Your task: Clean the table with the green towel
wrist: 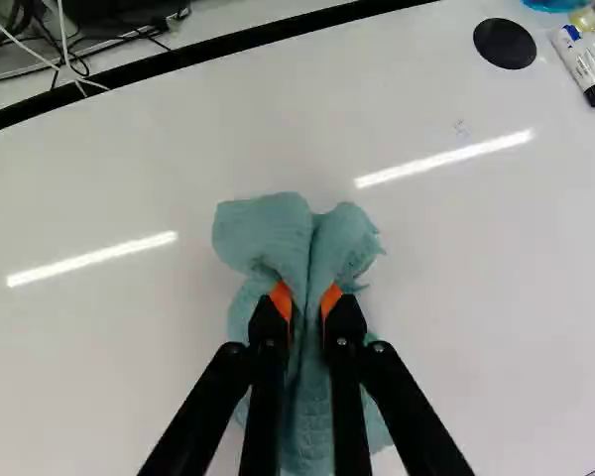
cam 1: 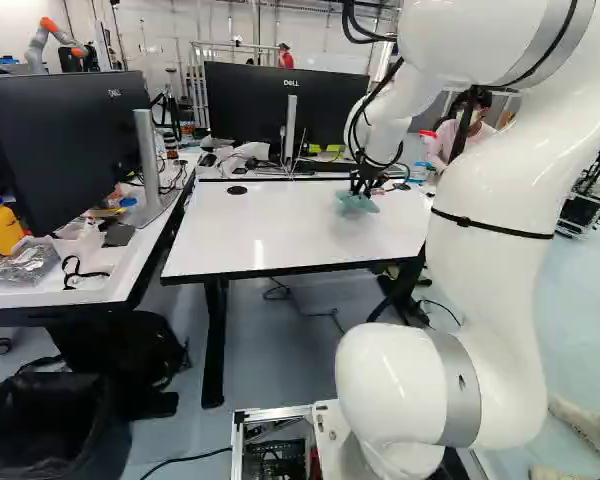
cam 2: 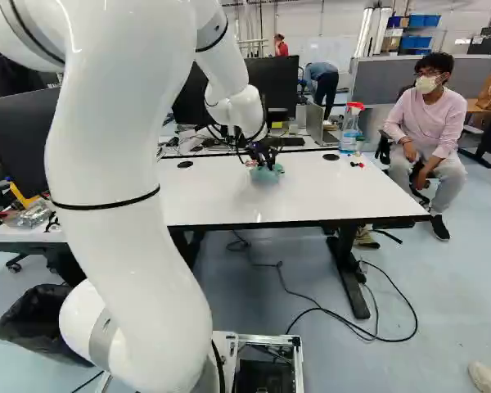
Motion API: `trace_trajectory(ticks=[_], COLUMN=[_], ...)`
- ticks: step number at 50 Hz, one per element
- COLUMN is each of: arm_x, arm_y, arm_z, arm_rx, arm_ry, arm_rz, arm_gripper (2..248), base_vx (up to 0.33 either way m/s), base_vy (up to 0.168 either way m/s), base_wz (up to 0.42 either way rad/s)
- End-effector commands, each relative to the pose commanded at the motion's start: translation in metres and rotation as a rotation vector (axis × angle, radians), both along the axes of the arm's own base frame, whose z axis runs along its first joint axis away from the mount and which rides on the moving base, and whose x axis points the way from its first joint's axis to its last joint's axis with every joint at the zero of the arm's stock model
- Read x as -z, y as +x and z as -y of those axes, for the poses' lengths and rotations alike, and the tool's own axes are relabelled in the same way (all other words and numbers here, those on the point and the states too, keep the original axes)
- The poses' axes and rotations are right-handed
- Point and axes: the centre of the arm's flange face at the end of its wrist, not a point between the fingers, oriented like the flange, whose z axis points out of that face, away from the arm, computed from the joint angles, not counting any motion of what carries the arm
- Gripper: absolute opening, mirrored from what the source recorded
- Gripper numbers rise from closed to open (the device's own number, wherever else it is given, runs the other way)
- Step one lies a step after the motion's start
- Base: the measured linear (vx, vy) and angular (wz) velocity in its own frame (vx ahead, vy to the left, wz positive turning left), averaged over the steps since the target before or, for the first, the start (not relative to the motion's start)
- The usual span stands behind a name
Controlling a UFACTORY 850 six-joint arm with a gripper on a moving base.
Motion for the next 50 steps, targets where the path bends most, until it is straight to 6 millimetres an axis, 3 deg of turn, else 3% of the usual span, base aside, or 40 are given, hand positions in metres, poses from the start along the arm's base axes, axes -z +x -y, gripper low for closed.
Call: trace_trajectory(ticks=[27, 50], arm_x=[0.0, 0.0], arm_y=[0.001, 0.029], arm_z=[0.002, 0.036], arm_rx=[0.003, 0.046], arm_ry=[0.0, -0.016], arm_rz=[0.001, 0.059], arm_gripper=[51, 51], base_vx=[0.0, 0.0], base_vy=[0.0, 0.0], base_wz=[0.0, 0.0])
